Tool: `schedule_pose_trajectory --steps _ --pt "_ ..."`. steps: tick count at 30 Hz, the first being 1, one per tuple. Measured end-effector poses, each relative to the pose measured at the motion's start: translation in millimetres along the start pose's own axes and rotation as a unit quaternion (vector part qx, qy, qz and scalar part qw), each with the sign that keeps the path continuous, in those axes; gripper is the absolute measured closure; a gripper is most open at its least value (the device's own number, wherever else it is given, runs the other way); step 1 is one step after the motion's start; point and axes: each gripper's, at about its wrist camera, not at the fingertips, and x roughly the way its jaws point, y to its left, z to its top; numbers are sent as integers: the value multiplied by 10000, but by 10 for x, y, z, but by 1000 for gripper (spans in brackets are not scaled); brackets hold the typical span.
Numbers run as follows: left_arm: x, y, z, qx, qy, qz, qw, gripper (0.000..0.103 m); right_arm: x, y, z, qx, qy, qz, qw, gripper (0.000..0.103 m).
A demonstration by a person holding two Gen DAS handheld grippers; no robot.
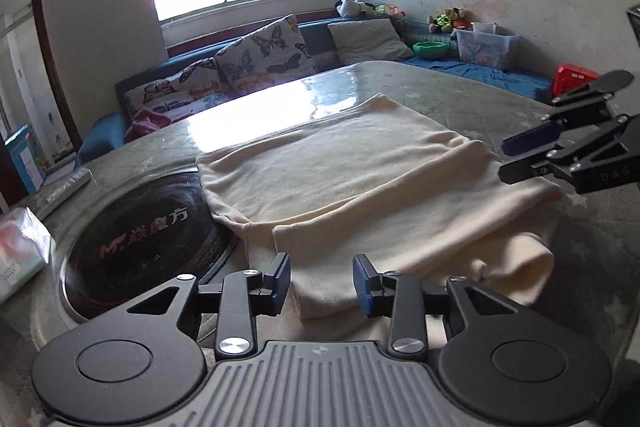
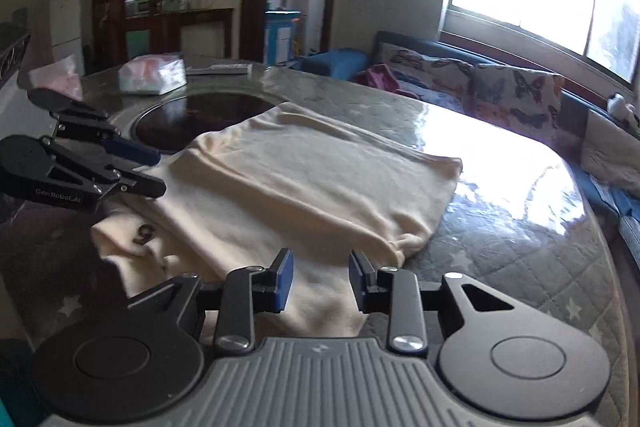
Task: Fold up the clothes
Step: 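Grasp the hem end of the folded sweatshirt with both grippers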
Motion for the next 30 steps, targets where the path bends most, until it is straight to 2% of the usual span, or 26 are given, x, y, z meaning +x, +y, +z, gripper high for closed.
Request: schedule_pose_trajectory --steps 3,5,8,12,16,20,22,25,28,30 --pt "-158 -63 -73 305 42 -11 9995 66 104 55 -60 -175 279 27 9995 71" --pt "-259 -113 -137 648 68 -3 9979 65 54 69 -43 -215 220 50 9995 71" --pt "-361 -194 -234 1141 84 -18 9934 64 -53 75 -7 -233 190 126 9995 64" --pt "-291 -349 -356 1625 121 -54 9866 64 -139 132 -37 -478 250 130 9985 57" --pt "-200 -504 -407 2062 -168 125 9783 64 -217 201 -85 -761 336 129 9964 52" --pt "-137 -525 -378 2127 -366 7 9764 66 -297 283 -145 -1152 364 179 9925 42" --pt "-105 -533 -363 2152 -462 -54 9755 83 -306 348 -176 -1428 382 238 9887 42" --pt "-67 -407 -225 1766 -519 -206 9827 93 -268 433 -198 -1701 315 332 9844 37" --pt "-30 -270 -79 1345 -569 -363 9886 93 -172 490 -180 -1791 222 402 9828 37" --pt "10 -173 27 1044 -598 -452 9917 94 -87 502 -147 -1725 165 444 9839 43"
